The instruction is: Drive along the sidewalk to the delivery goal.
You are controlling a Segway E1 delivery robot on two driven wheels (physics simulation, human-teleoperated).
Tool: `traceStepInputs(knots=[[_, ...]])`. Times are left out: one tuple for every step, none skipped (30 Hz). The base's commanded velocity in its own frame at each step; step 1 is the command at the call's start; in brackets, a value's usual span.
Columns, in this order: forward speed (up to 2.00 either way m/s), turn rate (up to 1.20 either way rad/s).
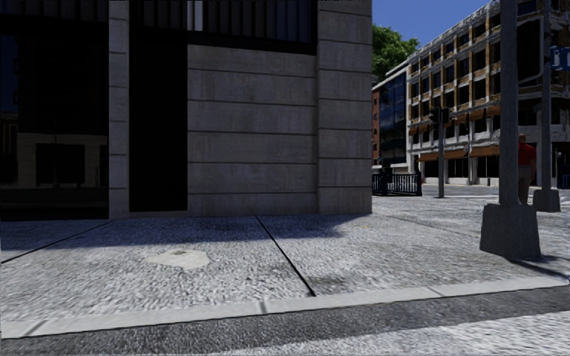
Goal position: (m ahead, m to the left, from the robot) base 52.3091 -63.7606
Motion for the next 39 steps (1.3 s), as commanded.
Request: traceStepInputs(knots=[[2.00,-0.57],[1.96,-0.57],[1.95,-0.57],[1.95,-0.57],[1.94,-0.57],[1.90,-0.57],[1.84,-0.57],[1.84,-0.57],[1.76,-0.57],[1.71,-0.57],[1.69,-0.57],[1.68,-0.57],[1.68,-0.57],[1.67,-0.57],[1.65,-0.57],[1.64,-0.57],[1.64,-0.57],[1.62,-0.57],[1.61,-0.57],[1.60,-0.56],[1.59,-0.54],[1.59,-0.54],[1.59,-0.52],[1.58,-0.45],[1.56,-0.38],[1.56,-0.38],[1.54,-0.33],[1.54,-0.32],[1.54,-0.31],[1.54,-0.31],[1.54,-0.29],[1.53,-0.29],[1.53,-0.26],[1.53,-0.11],[1.53,-0.11],[1.53,-0.03],[1.53,0.00],[1.53,0.00],[1.53,0.00]])
